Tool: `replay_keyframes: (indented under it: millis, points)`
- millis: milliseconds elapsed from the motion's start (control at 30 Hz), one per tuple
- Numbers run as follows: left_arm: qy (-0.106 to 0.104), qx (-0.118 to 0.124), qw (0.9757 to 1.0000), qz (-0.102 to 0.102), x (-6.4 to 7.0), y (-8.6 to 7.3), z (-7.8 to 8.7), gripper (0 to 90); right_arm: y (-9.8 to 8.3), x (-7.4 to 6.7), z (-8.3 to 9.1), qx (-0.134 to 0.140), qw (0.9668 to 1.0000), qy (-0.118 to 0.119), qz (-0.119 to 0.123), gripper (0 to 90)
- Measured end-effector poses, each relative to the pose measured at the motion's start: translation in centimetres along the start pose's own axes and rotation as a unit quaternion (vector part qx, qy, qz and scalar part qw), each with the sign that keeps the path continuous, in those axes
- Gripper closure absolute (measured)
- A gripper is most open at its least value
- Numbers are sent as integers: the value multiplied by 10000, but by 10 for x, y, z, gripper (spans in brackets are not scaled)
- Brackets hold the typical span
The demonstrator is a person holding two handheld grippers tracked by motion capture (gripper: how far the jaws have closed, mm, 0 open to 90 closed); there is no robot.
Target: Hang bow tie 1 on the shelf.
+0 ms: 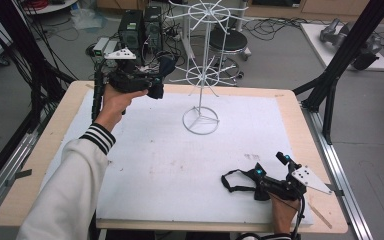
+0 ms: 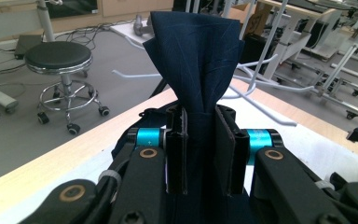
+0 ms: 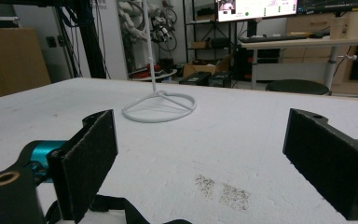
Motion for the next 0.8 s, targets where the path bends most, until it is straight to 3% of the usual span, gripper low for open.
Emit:
replay_keyframes:
  millis: [433, 800]
  points:
    - [-87, -43, 9999, -112, 11, 12, -21, 754, 0, 1, 0, 15, 10000, 23, -74, 93]
    - [-187, -151, 9996, -163, 21, 11, -34, 754, 0, 1, 0, 8, 10000, 38, -90, 93]
Point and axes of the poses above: each handheld gripper's, and its own axes: z roughly backward along the jaws, y roughly out of its top, x roughly to its right, the point moved 4 cm from there along -z, roughly forward along the jaws, and after that the axes turned 8 degrees about -z, right-handed, at the moved point
